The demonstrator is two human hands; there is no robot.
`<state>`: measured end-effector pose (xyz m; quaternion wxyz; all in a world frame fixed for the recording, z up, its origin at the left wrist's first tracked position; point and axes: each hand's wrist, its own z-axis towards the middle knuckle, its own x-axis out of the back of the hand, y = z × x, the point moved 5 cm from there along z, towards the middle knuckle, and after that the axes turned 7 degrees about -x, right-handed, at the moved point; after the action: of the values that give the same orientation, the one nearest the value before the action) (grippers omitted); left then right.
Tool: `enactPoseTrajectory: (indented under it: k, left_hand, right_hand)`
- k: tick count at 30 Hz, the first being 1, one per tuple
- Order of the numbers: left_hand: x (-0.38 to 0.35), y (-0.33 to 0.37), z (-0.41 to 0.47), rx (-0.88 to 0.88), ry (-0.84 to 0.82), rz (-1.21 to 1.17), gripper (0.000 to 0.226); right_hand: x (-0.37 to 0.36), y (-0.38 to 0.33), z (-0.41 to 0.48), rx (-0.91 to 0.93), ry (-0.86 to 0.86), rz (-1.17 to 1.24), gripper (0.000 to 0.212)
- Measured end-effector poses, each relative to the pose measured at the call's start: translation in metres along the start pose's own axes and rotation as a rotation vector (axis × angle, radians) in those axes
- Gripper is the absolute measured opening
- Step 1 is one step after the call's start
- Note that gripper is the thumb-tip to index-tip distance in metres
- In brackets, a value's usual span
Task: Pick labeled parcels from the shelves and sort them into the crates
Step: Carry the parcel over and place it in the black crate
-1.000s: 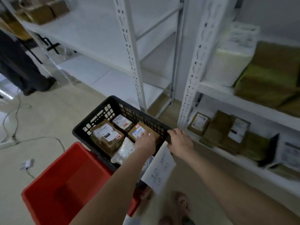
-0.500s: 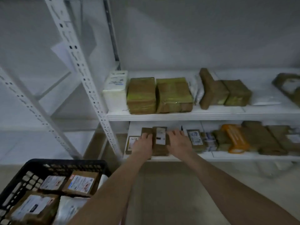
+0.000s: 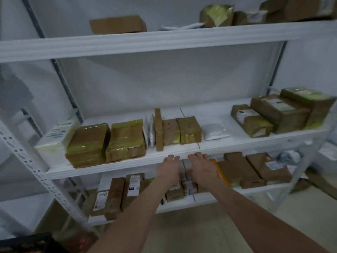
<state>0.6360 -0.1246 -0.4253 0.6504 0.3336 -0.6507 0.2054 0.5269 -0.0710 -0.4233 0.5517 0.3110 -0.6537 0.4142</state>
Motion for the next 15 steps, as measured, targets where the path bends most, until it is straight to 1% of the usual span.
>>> enactPoseTrajectory:
  k: [5,9,15]
  left_hand:
    - [0.003,0.059,0.044,-0.068,0.024,-0.023,0.065]
    - [0.007,0.086,0.085,-0.121,0.078,-0.048,0.063]
    - [0.012,0.103,0.163,-0.199,0.155,-0.058,0.057]
  right_hand:
    - [0.021,0.070,0.025,-0.063,0.050,0.021,0.057]
    - [0.020,0.103,0.057,-0.117,0.035,0.060,0.055]
    - [0.022,0.133,0.125,-0.168,0.017,0.081,0.069]
